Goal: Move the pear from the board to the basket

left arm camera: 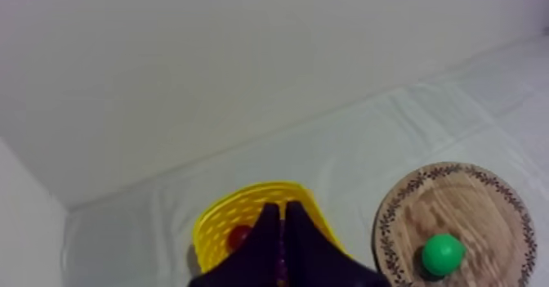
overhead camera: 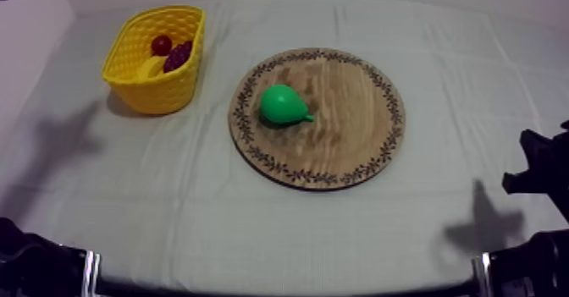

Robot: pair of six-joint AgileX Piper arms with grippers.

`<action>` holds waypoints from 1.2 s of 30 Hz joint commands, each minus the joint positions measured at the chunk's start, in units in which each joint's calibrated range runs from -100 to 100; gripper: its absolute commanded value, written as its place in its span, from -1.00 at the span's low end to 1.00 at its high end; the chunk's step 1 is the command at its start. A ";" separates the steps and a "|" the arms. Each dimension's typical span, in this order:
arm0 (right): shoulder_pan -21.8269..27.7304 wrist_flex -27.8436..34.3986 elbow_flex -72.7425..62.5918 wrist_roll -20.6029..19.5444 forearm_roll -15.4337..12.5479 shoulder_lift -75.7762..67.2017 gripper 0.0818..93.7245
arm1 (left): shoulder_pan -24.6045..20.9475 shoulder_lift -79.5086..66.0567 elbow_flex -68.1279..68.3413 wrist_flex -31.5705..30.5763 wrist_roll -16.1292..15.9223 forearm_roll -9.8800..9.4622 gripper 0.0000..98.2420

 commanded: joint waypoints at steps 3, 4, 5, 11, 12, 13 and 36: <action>0.02 0.01 0.05 0.02 0.02 -0.05 -0.99 | 2.16 6.38 -6.35 0.95 0.13 0.09 -1.00; 0.02 0.01 0.05 0.02 0.02 -0.05 -0.99 | 2.70 7.63 -7.78 1.27 0.22 0.09 -1.00; 0.02 0.01 0.05 0.02 0.02 -0.05 -0.99 | 3.25 8.81 -9.16 1.59 0.30 0.08 -1.00; 0.02 0.01 0.05 0.02 0.02 -0.05 -0.99 | 6.71 14.74 -14.97 2.39 0.75 -0.74 -1.00; 0.02 0.01 0.05 0.02 0.02 -0.05 -0.99 | 7.34 15.47 -15.42 2.42 0.93 -1.07 -1.00; 0.02 0.01 0.05 0.02 0.02 -0.05 -0.99 | 8.00 16.16 -15.74 2.47 1.12 -1.44 -1.00; 0.02 0.01 0.05 0.02 0.02 -0.05 -0.99 | 18.39 24.06 -12.31 4.44 -0.46 -4.85 -1.00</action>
